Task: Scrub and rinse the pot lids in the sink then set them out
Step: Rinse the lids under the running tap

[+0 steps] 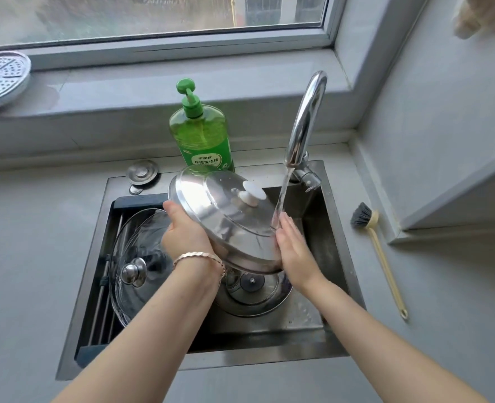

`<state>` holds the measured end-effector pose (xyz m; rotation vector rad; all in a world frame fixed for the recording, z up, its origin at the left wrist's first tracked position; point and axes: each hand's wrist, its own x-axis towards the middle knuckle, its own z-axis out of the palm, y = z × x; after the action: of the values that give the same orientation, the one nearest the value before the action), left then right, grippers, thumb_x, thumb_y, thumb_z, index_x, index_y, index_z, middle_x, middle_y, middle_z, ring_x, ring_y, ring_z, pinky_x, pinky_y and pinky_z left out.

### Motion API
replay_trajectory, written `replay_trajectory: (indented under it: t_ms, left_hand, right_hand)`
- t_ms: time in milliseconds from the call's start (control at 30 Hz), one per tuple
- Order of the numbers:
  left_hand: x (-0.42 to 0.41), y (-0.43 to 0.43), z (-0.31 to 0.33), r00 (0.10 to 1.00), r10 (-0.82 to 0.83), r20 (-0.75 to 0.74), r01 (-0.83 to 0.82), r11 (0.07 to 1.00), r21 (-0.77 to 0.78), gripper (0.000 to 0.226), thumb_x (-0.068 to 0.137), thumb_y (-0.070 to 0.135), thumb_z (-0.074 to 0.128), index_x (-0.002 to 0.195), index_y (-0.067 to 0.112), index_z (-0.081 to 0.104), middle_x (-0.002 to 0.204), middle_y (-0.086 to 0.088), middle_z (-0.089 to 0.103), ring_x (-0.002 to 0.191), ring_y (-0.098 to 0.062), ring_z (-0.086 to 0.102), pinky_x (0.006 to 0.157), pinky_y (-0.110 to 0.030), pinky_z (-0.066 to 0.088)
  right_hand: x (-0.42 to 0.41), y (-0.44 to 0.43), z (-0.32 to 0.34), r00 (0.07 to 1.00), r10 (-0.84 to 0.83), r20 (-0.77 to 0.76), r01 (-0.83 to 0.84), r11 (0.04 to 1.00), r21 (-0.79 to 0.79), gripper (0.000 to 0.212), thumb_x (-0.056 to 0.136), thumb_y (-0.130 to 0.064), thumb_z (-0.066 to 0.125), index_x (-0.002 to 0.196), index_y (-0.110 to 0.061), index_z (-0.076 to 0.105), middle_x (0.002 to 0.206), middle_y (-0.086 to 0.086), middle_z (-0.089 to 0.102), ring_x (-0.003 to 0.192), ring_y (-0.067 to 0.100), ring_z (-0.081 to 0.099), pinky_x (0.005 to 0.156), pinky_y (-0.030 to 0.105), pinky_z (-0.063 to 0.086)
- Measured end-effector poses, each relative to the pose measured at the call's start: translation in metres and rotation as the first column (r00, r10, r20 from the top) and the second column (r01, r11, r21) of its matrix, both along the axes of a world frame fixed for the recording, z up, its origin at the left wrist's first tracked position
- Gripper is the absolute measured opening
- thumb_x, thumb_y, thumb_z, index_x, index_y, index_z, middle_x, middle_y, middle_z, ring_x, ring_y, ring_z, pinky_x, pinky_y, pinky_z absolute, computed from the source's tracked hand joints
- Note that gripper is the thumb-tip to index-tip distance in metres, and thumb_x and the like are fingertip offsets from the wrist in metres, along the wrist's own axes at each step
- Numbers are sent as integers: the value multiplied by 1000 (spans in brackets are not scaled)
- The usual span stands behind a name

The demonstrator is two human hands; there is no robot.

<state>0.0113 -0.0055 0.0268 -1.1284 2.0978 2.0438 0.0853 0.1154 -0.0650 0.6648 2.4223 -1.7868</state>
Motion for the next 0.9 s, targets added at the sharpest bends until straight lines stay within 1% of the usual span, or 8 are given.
replay_trajectory:
  t_ms: [167,267,367,500,633,733,833,900]
  left_hand:
    - [3,4,1,999,-37,-27,35,997,-74,50,96,51,32,60,16,40,63,5,44,58,-12,44,51,-19,34]
    - [8,5,-4,1000,-31,-6,31,998,-56,51,95,52,33,61,16,43,66,4,48,73,-22,50,71,-25,41]
    - [11,4,-7,999,-33,-13,32,998,-49,55,94,54,35,57,14,42,61,1,48,66,-23,50,71,-32,44]
    - [9,3,-4,998,-56,-10,55,997,-45,53,94,53,36,59,15,42,62,1,48,63,-20,50,68,-31,45]
    - [13,-3,-7,979,-204,20,204,979,-14,49,91,56,41,66,15,51,73,-4,58,82,-28,60,86,-41,51]
    - [21,-6,-12,943,-329,39,331,943,-44,51,92,53,43,62,11,49,69,-7,53,70,-26,55,74,-36,50]
    - [25,-6,-11,915,-403,3,401,912,-85,49,93,47,43,63,8,47,62,-9,45,58,-19,44,56,-27,38]
    - [22,-6,-8,899,-433,-57,426,898,-111,51,94,42,44,56,10,40,54,-6,37,50,-16,37,46,-23,32]
  right_hand:
    - [15,-27,19,960,233,-153,-192,952,240,57,93,-37,18,148,-23,13,148,-22,7,139,-8,0,115,17,0]
    - [-2,-13,12,995,86,-57,-81,993,86,50,101,-33,22,148,-17,17,154,-10,12,140,-2,4,115,20,2]
    - [-6,-6,11,997,33,63,-36,998,44,52,102,-32,21,149,-13,11,157,-3,7,143,6,1,115,23,-1]
    - [3,-22,14,989,123,-83,-114,988,108,61,95,-42,21,149,-17,9,155,-10,10,142,1,0,118,27,1]
    - [-24,17,-6,997,-53,53,52,999,15,45,103,-16,23,146,-3,17,155,8,17,144,17,12,117,28,6]
    - [-46,42,-8,998,-10,63,12,999,-33,41,100,-19,34,139,-7,34,135,-1,38,124,10,33,112,24,19]
    - [-69,54,5,998,34,55,-30,997,-69,25,100,-21,32,108,-16,56,107,-6,55,99,5,45,98,22,28]
    - [-79,54,15,998,69,8,-67,990,-120,26,100,-18,30,89,-23,54,86,-11,52,82,2,46,91,26,29]
